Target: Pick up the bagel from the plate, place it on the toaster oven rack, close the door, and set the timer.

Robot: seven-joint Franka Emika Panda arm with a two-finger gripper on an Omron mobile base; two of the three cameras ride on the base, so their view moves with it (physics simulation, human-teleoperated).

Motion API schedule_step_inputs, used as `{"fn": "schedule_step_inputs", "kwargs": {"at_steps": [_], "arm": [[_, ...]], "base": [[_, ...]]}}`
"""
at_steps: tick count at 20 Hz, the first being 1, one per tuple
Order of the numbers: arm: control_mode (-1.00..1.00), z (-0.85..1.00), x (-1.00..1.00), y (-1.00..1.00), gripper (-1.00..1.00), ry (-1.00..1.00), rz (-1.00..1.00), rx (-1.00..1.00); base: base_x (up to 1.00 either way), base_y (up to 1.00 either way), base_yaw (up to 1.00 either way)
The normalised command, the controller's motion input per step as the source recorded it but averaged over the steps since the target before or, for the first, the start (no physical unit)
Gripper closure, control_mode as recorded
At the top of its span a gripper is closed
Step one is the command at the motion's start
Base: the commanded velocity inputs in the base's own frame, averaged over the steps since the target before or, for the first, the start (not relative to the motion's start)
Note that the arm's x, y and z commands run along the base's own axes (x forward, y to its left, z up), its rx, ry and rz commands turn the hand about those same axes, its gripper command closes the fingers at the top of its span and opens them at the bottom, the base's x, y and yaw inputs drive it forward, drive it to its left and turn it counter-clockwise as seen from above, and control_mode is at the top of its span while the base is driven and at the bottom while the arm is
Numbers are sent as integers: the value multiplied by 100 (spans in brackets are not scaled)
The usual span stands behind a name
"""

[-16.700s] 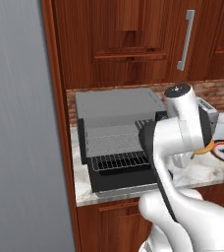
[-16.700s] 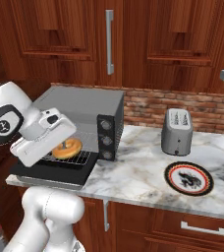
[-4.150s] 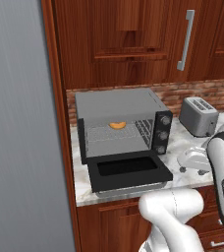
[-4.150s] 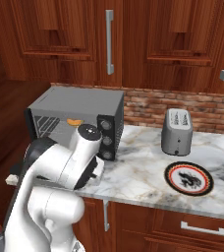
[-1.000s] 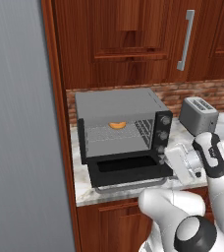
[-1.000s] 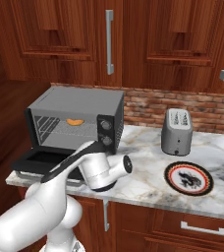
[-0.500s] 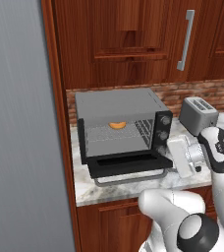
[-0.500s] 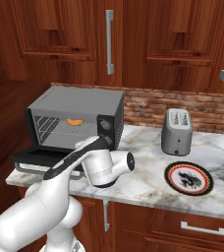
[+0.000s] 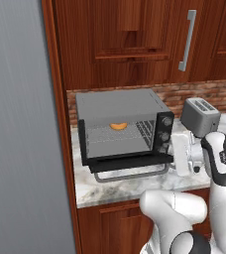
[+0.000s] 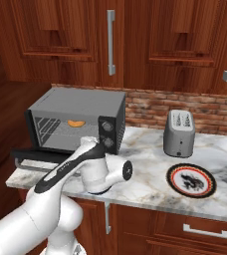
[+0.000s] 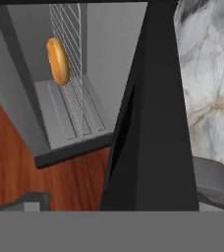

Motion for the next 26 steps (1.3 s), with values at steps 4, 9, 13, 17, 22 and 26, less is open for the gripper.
{"fn": "schedule_step_inputs", "kwargs": {"at_steps": [4,9,13,17,22,26], "arm": [[-100,-1,42,72,-100,0,-40,21],[-100,-11,52,69,-100,0,-39,16],[-100,-21,51,72,-100,1,-39,12],[-100,-26,39,65,-100,0,-37,9],[-100,-28,43,60,-100,0,-34,8],[-100,-17,47,53,-100,0,-32,7]], "base": [[0,0,0],[0,0,0],[0,0,0],[0,0,0],[0,0,0],[0,0,0]]}}
